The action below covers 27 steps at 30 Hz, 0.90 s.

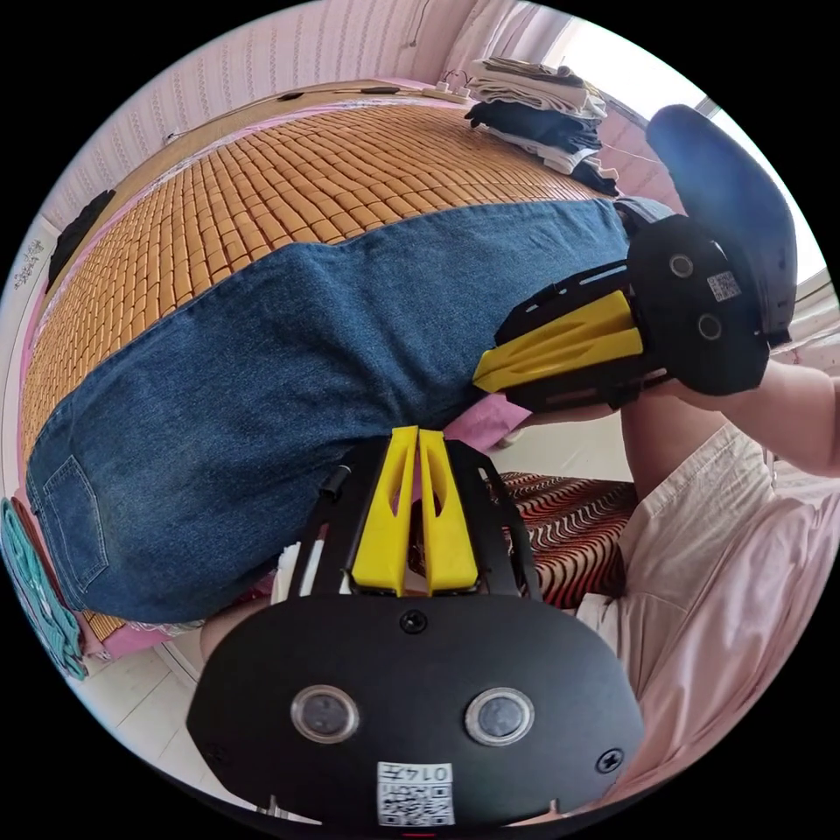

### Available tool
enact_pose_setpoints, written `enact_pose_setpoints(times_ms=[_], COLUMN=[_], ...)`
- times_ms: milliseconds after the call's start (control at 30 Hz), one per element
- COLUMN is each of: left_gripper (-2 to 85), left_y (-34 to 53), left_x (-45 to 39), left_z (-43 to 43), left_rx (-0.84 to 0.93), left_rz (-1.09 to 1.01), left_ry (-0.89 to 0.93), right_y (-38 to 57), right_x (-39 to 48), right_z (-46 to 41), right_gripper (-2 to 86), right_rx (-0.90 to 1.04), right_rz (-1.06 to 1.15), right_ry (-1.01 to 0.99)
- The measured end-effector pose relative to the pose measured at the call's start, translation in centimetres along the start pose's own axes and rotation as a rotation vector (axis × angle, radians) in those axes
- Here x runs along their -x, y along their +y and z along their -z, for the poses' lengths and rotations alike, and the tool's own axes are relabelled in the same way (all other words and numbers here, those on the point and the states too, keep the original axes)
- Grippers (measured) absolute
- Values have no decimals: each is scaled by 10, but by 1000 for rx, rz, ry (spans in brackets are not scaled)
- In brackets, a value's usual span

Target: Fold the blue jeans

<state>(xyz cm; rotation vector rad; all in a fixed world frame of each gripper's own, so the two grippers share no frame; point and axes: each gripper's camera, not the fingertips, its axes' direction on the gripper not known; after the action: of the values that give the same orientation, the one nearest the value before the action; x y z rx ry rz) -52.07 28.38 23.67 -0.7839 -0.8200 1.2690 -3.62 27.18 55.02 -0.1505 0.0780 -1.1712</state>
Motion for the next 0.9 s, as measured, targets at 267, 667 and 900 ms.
enact_pose_setpoints(times_ms=[267, 667, 900], left_gripper=[-10, -10, -10], left_y=[14, 24, 36], left_x=[-8, -16, -16], left_z=[17, -16, -22], left_rx=[-70, -133, -161], left_rz=[16, -8, -9], left_ry=[-9, -43, -46], right_y=[-47, -142, -160], right_x=[-17, -98, -133], right_z=[23, 6, 8], right_gripper=[-8, -5, -6], right_rx=[32, 64, 188], right_rz=[44, -104, -41], right_ry=[-25, -57, -36])
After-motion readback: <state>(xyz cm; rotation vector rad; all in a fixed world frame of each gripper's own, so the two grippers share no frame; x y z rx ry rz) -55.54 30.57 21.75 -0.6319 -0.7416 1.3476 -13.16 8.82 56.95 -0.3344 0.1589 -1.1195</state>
